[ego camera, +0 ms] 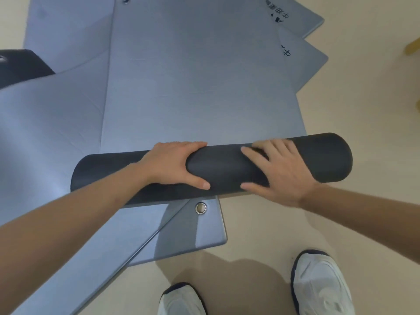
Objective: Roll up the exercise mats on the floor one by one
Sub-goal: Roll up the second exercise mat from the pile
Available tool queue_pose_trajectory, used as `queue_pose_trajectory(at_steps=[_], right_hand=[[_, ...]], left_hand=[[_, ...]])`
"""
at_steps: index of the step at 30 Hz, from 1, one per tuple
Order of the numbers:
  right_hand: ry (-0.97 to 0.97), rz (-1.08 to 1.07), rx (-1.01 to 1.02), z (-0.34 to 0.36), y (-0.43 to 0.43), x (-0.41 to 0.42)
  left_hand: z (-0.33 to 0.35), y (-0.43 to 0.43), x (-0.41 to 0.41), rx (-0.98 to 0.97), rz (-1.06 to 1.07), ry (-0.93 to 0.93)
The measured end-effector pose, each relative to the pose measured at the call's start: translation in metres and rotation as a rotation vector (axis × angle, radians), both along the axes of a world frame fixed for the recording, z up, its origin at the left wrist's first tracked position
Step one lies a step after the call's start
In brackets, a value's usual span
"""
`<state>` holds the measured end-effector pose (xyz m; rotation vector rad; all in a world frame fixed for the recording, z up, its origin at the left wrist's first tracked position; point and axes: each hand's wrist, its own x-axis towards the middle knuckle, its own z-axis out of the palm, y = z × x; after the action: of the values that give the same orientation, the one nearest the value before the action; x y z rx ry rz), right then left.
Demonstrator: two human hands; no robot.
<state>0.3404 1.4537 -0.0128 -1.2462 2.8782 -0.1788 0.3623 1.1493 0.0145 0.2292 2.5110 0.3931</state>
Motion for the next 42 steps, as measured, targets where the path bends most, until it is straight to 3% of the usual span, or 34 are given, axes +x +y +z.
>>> queue_pose_trajectory(at_steps=[3, 6, 9, 13, 15, 19, 21, 26, 30, 36, 42], right_hand=[[0.023, -0.027, 0.184, -0.011, 0.007, 0.004], [0.019, -0.03, 0.265, -0.012, 0.004, -0.015], [-0.029, -0.029, 0.258, -0.007, -0.005, -0.042], [-0.174, -0.018, 0.276, 0.003, -0.013, -0.081], [-0.281, -0.013, 0.277, 0.007, -0.017, -0.101], [-0.566, -0.033, 0.223, 0.015, -0.027, -0.14], [-0.61, -0.053, 0.253, 0.017, -0.031, -0.154], [-0.295, -0.189, 0.175, 0.019, -0.035, -0.156], [-0.127, -0.094, 0.25, 0.006, -0.035, -0.135], [-0.146, -0.025, 0.292, 0.006, -0.042, -0.158], [-0.188, -0.015, 0.246, 0.022, -0.045, -0.166]], left_hand=[[0.0, -0.007, -0.024, 0.078, 0.051, -0.09], [0.005, -0.01, -0.037, 0.045, 0.078, -0.022], [0.013, -0.01, -0.039, -0.055, 0.105, 0.189], [0.011, -0.005, -0.01, -0.055, 0.057, 0.623], [0.001, -0.003, 0.005, -0.079, 0.023, 0.718], [-0.01, -0.005, 0.004, -0.316, -0.046, 0.59], [-0.01, -0.009, -0.012, -0.358, -0.062, 0.545], [-0.001, -0.02, -0.057, -0.32, -0.019, 0.41], [0.007, -0.03, -0.089, -0.255, -0.017, 0.241], [0.01, -0.036, -0.119, -0.228, -0.026, 0.04], [0.021, -0.031, -0.122, -0.256, -0.028, 0.121]])
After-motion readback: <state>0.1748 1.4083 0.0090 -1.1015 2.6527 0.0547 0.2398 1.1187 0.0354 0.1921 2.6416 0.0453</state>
